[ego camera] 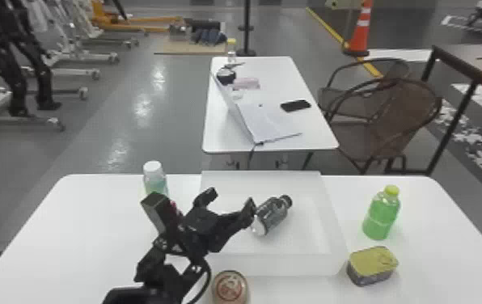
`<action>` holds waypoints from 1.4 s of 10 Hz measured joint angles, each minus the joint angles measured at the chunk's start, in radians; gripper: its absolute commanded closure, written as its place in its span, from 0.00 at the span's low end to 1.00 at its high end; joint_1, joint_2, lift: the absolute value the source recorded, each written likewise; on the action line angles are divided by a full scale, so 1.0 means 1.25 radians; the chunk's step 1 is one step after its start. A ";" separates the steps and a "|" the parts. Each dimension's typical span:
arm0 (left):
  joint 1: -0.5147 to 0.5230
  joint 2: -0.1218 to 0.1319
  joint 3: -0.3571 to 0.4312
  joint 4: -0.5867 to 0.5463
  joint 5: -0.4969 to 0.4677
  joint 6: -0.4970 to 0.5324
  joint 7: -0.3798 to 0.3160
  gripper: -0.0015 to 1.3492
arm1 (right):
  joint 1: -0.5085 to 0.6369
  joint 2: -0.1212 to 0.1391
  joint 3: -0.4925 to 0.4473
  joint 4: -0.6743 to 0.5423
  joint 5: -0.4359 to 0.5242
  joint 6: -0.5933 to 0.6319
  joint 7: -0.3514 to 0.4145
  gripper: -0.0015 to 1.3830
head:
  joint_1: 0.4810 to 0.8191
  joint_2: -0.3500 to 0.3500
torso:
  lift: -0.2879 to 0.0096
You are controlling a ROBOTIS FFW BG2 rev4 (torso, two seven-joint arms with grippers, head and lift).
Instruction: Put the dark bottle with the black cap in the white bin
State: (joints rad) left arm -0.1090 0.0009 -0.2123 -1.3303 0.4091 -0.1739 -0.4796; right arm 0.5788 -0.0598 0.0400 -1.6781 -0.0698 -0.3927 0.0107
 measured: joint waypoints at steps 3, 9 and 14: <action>0.191 0.026 0.112 -0.189 -0.053 -0.081 0.178 0.09 | -0.003 0.000 0.002 -0.002 0.004 0.000 0.000 0.05 | 0.20 0.50 | 0.63; 0.512 0.000 0.302 -0.303 -0.255 -0.155 0.252 0.09 | 0.019 -0.010 0.000 -0.020 0.006 0.001 -0.016 0.05 | 0.20 0.50 | 0.63; 0.530 0.000 0.334 -0.255 -0.271 -0.214 0.245 0.09 | 0.027 -0.013 0.000 -0.027 0.007 0.005 -0.020 0.05 | 0.20 0.50 | 0.63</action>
State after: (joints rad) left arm 0.5539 0.0015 0.2056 -1.6488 0.0705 -0.4408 -0.1733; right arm 0.6131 -0.0765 0.0399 -1.7114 -0.0615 -0.3859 -0.0138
